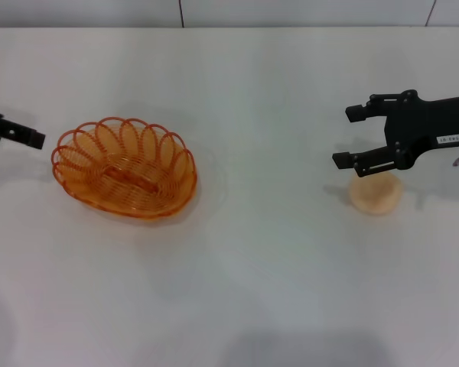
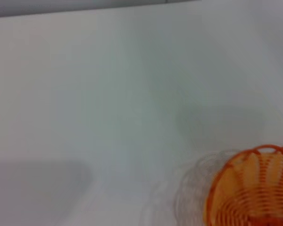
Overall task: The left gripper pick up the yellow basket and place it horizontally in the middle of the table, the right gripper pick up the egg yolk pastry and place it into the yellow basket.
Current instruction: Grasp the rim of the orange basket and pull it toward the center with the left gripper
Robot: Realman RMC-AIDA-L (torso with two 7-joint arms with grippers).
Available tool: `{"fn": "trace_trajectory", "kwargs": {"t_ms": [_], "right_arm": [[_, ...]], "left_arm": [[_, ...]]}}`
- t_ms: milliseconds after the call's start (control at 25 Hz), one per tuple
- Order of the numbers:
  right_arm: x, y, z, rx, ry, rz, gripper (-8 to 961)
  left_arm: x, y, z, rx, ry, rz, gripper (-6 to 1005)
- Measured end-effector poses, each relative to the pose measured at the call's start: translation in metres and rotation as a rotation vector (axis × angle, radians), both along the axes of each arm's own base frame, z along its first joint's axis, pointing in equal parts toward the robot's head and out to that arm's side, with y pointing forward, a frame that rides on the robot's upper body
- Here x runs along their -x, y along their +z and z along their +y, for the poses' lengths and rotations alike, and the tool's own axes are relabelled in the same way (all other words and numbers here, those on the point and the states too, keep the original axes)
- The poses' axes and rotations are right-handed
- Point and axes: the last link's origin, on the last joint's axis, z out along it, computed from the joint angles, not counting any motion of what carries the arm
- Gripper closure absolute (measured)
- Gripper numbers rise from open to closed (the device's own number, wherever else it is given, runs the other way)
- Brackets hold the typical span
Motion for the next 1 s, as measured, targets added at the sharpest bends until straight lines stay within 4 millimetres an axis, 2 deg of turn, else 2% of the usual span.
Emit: {"fn": "trace_trajectory", "kwargs": {"t_ms": [400,880,1000], "right_arm": [[0.001,-0.007,-0.003,0.006,0.021,0.001,83],[-0.001,-0.009,-0.004,-0.003,0.017,0.005,84],[-0.001,-0.008,-0.003,-0.008,0.015,0.005,84]], "left_arm": [[0.004,-0.050,0.012,0.030,-0.005,0.019,112],[0.009,-0.066,0.017,0.007,-0.036,0.033,111],[0.008,-0.070,0.018,0.013,-0.043,0.037,193]]}}
